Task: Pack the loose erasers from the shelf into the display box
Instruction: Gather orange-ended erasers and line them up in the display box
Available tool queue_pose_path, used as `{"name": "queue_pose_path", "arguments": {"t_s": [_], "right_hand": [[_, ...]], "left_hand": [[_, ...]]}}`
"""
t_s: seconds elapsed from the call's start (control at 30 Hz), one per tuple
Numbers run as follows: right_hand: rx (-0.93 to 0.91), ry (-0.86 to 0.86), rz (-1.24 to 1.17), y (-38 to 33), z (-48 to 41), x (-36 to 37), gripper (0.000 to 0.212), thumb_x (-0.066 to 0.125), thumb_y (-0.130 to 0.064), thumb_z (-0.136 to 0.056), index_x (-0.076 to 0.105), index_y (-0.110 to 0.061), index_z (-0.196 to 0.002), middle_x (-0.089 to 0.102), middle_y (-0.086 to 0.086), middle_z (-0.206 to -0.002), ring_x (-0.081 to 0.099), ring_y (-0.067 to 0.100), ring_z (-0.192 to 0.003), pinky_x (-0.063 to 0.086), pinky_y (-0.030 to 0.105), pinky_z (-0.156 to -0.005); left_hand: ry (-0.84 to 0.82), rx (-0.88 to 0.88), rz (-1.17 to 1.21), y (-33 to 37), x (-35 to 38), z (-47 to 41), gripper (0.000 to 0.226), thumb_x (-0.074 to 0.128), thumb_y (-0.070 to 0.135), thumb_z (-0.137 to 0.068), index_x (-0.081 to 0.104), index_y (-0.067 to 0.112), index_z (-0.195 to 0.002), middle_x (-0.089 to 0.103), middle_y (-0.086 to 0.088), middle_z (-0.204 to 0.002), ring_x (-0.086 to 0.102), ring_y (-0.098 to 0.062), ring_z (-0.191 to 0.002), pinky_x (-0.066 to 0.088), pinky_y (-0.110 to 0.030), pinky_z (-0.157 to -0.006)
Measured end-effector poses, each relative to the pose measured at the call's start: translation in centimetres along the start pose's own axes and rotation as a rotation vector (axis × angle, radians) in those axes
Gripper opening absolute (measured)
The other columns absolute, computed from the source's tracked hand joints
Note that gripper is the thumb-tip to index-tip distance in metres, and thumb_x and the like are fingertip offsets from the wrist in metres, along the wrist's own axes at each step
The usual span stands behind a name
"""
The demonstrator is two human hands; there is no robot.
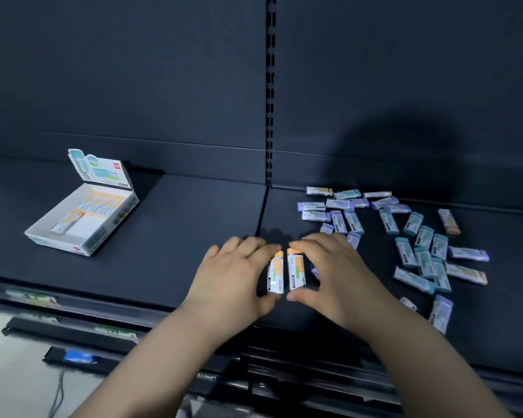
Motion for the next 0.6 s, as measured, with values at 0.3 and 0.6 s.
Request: {"name": "queue_pose_path", "arguments": {"t_s": [0.3, 0.6], "right_hand": [[0.053, 0.057, 0.01, -8.2, -7.3, 3.5, 0.076, 0.071, -0.049, -0.07, 0.039, -0.028, -0.136, 0.04, -0.013, -0.131, 0.028, 0.005, -0.12, 0.026, 0.022, -0.105], [0.104, 0.072, -0.019, -17.4, -15.3, 7.8, 0.075, 0.069, -0.049, -0.073, 0.036, -0.029, -0.136, 0.039, -0.016, -0.13, 0.028, 0.004, -0.119, 0.028, 0.023, -0.105]], "left_hand": [[0.125, 0.085, -0.058, -11.3, -2.1, 0.7, 0.069, 0.069, 0.06, -0.053, 0.062, 0.028, -0.114, 0.064, 0.013, -0.1, 0.061, -0.014, -0.084, 0.041, -0.026, -0.065], [0.129, 0.128, -0.02, -24.5, -4.2, 1.9, 0.065, 0.058, 0.06, -0.058, 0.063, 0.027, -0.114, 0.063, 0.012, -0.102, 0.06, -0.016, -0.087, 0.045, -0.03, -0.068]]}}
Point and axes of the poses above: each hand's wrist, its own z-axis away from the middle knuckle, its own x-axis out of the palm, y = z × x, the point moved 7 cm from there along -z, towards the middle knuckle
